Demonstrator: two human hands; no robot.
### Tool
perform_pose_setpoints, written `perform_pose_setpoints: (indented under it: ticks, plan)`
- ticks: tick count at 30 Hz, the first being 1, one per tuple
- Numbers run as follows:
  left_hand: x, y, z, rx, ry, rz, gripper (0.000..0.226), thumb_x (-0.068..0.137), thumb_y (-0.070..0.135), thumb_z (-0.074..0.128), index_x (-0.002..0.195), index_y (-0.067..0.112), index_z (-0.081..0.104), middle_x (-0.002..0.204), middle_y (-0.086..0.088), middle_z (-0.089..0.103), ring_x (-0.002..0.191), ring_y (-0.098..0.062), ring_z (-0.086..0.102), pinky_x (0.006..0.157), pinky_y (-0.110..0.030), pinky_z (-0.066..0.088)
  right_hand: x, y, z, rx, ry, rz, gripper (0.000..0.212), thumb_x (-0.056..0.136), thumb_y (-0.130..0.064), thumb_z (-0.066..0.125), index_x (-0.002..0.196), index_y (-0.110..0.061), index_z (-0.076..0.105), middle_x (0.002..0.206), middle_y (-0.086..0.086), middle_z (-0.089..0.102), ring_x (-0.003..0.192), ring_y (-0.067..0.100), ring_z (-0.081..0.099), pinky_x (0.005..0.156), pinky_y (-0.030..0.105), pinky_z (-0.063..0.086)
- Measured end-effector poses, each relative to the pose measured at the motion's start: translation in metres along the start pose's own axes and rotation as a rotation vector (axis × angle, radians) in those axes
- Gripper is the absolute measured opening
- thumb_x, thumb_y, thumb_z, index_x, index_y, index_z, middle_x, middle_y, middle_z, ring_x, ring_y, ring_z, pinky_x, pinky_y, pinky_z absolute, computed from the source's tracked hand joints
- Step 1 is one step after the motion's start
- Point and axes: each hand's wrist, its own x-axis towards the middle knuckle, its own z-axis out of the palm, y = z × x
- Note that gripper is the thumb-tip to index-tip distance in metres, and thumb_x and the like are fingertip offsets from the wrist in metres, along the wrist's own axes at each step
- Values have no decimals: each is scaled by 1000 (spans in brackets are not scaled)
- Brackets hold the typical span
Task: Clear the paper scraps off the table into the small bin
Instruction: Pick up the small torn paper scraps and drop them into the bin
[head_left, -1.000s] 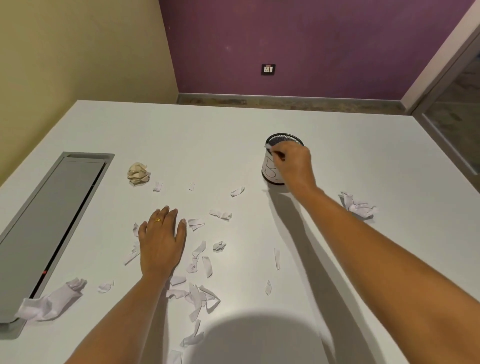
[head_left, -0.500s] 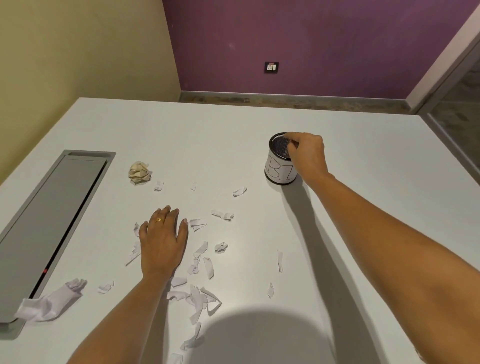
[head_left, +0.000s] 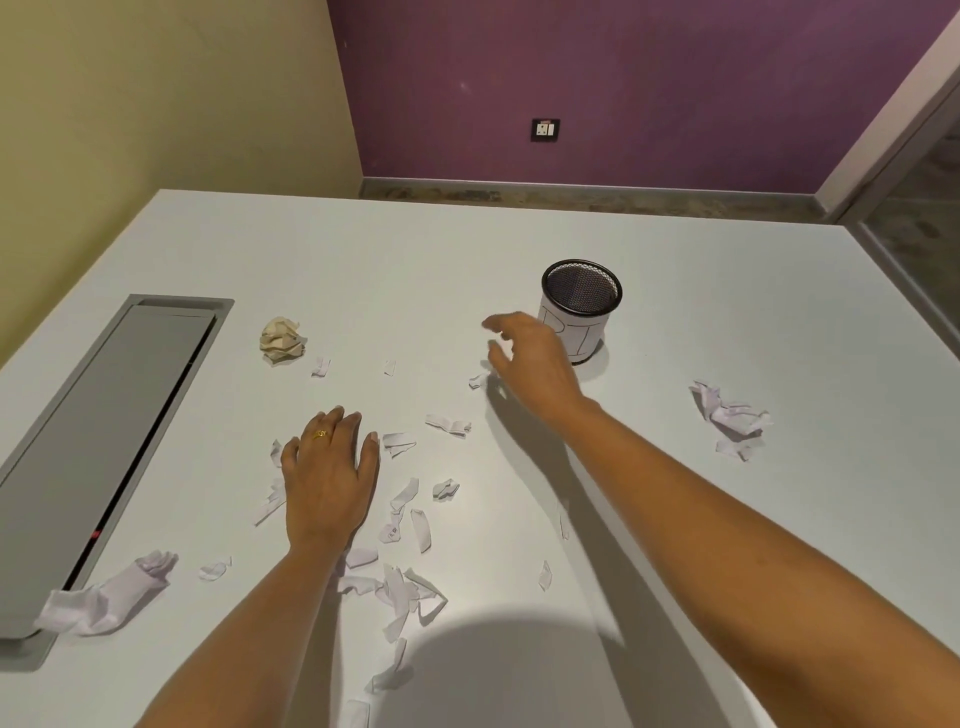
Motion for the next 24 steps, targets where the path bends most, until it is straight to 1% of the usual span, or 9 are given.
perform_pose_setpoints:
  ticks: [2,5,7,9,13,16,18,19,24]
  plan:
    - [0,0,0,-3,0,-2,36,94,30,45,122,10,55,136,-12,52,131,-28,41,106,-50,28,-4,-1,13,-89,-150,40,40,92,-20,52,130,-10,49,135,10,52,124,25,47,103,34,36]
    - [0,0,1,-2,0,-3,36,94,30,45,122,10,55,136,-12,52,131,-28,41,106,-49,27,-15,-2,31,-141,-346,126,65,91,-39,51,143,-9,25,151,14,26,141,27,22,114,40,25]
    - [0,0,1,4,2,0,35,94,30,45,121,10,55,135,-12,52,130,-28,41,106,-50,28,-27,-2,43,-144,-430,154,77,91,-46,48,146,-8,11,156,17,11,145,29,6,119,42,14]
    - [0,0,1,10,2,1,35,94,30,45,121,11,55,135,-12,52,130,-28,41,106,-49,28,-39,-2,54,-162,-457,139,79,91,-48,46,147,-8,8,156,17,5,145,30,0,119,40,8]
    - [0,0,1,14,6,4,35,93,30,45,121,10,55,134,-12,53,130,-28,42,105,-49,29,-54,-4,66,-173,-385,43,53,97,-28,41,144,-10,23,156,11,16,145,22,8,117,32,11]
    - [0,0,1,20,8,5,35,93,29,45,120,10,55,134,-13,53,129,-28,43,105,-50,29,-63,-2,69,-211,-319,-55,38,99,-16,36,136,-10,40,150,9,32,141,21,21,109,35,29]
    - [0,0,0,22,6,3,35,93,29,45,121,10,55,134,-12,53,129,-28,43,105,-49,29,-66,-1,68,-226,-297,-82,35,98,-11,37,132,-9,46,145,8,40,136,21,29,99,39,43]
    - [1,0,1,23,6,3,35,93,29,46,121,11,55,134,-12,53,129,-28,43,105,-49,29,-68,0,67,-238,-291,-100,35,97,-8,39,131,-9,48,142,8,44,133,21,32,93,40,46]
    - [0,-1,2,15,10,4,34,93,29,46,120,11,55,134,-13,53,129,-29,42,105,-50,29,-69,6,68,-261,-274,-167,33,95,-3,41,126,-8,52,126,6,56,118,22,40,82,40,49]
